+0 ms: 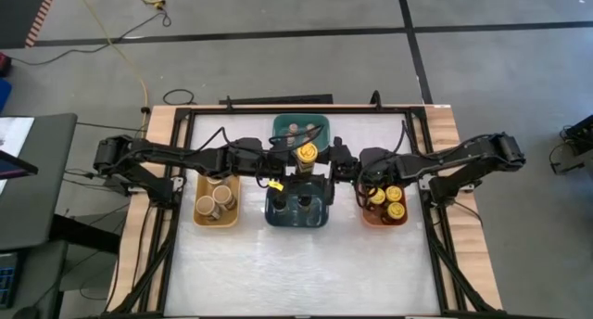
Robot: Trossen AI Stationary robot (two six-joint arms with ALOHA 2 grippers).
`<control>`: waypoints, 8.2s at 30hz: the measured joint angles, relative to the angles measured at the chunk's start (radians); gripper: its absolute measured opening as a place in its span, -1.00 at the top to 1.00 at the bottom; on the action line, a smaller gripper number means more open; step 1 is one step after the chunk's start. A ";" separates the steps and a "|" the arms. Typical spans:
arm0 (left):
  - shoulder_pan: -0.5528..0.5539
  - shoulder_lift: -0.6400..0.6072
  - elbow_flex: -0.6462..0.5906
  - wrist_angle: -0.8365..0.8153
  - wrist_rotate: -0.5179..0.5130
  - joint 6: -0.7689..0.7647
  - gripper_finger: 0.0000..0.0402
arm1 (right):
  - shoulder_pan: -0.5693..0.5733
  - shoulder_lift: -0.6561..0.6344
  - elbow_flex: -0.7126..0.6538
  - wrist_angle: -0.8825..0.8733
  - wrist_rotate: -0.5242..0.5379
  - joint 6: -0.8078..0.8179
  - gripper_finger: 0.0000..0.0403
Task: Sort spices by type
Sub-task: Put the yellow seasoning into the orange bin
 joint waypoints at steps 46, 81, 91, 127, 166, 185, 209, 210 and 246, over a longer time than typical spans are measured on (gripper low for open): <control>-0.005 0.000 0.000 -0.111 -0.023 0.105 -0.08 | 0.052 0.041 0.550 -0.724 0.004 -0.003 0.85; -0.054 0.005 0.064 -0.263 -0.154 0.370 -0.07 | -0.035 0.263 0.791 -1.187 -0.065 0.125 0.94; -0.043 0.000 0.074 -0.286 -0.140 0.248 -0.07 | -0.036 0.198 0.784 -1.163 -0.056 0.122 0.89; -0.042 -0.002 0.074 -0.336 -0.138 0.138 -0.07 | -0.036 0.173 0.786 -1.336 -0.235 -0.104 -0.81; -0.045 0.000 0.073 -0.352 -0.141 0.138 -0.07 | -0.087 0.484 1.189 -1.549 -0.156 -0.211 -0.45; -0.045 0.000 0.072 -0.351 -0.141 0.142 -0.14 | -0.087 0.483 1.189 -1.549 -0.160 -0.211 -0.28; -0.045 0.000 0.072 -0.354 -0.157 0.110 -0.21 | -0.087 0.483 1.189 -1.553 -0.152 -0.211 -0.27; -0.045 0.000 0.072 -0.354 -0.159 0.109 -0.22 | -0.087 0.483 1.189 -1.553 -0.152 -0.211 -0.27; -0.045 -0.101 0.073 -0.434 -0.175 0.089 -0.53 | -0.042 0.251 1.052 -1.871 -0.080 0.133 -0.26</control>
